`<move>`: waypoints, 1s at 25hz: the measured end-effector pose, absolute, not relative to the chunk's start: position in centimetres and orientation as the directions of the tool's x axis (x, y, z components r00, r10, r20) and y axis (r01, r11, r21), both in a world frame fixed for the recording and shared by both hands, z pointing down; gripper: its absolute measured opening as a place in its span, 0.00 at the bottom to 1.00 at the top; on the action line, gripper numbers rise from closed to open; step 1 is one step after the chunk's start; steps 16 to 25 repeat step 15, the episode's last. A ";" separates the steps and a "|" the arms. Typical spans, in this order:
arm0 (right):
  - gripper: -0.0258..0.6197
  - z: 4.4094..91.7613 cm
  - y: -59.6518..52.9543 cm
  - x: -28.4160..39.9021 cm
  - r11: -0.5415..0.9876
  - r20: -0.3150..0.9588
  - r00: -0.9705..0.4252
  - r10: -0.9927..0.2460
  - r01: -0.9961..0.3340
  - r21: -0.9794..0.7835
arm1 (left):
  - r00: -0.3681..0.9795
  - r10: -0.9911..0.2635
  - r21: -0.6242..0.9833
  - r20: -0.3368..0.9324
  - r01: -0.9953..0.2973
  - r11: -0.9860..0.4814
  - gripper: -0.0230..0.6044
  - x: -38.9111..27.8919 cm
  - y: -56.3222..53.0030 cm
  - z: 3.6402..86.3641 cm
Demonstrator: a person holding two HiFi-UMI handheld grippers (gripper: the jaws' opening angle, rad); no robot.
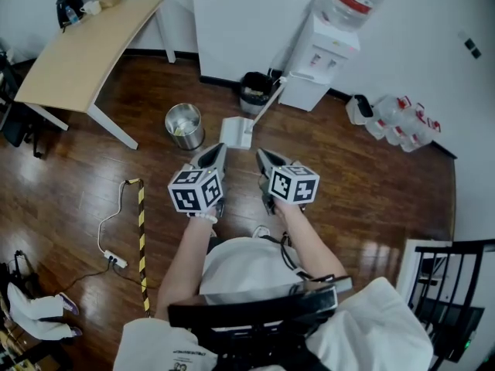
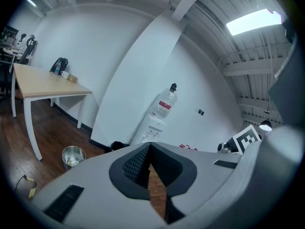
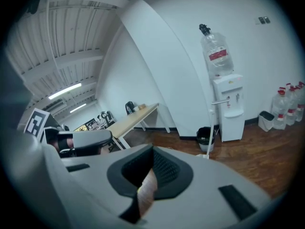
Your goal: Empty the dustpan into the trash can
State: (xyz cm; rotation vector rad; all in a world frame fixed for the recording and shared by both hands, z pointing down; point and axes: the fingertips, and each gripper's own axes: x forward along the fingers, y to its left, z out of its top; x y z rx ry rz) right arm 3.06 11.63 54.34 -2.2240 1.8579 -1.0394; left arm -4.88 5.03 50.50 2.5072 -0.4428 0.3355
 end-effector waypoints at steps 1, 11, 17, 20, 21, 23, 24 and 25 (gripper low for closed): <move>0.04 54.4 11.9 3.2 -0.266 0.449 0.040 -0.893 -0.851 -0.453 | 0.913 -0.240 0.485 0.330 -0.382 -0.787 0.03 -4.7 5.4 50.5; 0.04 54.4 13.6 3.0 -0.226 0.426 0.000 -0.905 -0.848 -0.479 | 0.903 -0.257 0.454 0.344 -0.400 -0.796 0.03 -4.4 7.5 50.2; 0.04 53.8 14.1 3.4 -0.215 0.412 -0.001 -0.911 -0.853 -0.476 | 0.904 -0.251 0.445 0.347 -0.394 -0.804 0.03 -3.9 8.4 50.1; 0.04 53.8 14.1 3.4 -0.215 0.412 -0.001 -0.911 -0.853 -0.476 | 0.904 -0.251 0.445 0.347 -0.394 -0.804 0.03 -3.9 8.4 50.1; 0.04 53.8 14.1 3.4 -0.215 0.412 -0.001 -0.911 -0.853 -0.476 | 0.904 -0.251 0.445 0.347 -0.394 -0.804 0.03 -3.9 8.4 50.1; 0.04 53.8 14.1 3.4 -0.215 0.412 -0.001 -0.911 -0.853 -0.476 | 0.904 -0.251 0.445 0.347 -0.394 -0.804 0.03 -3.9 8.4 50.1; 0.04 53.8 14.1 3.4 -0.215 0.412 -0.001 -0.911 -0.853 -0.476 | 0.904 -0.251 0.445 0.347 -0.394 -0.804 0.03 -3.9 8.4 50.1; 0.04 53.8 14.1 3.4 -0.215 0.412 -0.001 -0.911 -0.853 -0.476 | 0.904 -0.251 0.445 0.347 -0.394 -0.804 0.03 -3.9 8.4 50.1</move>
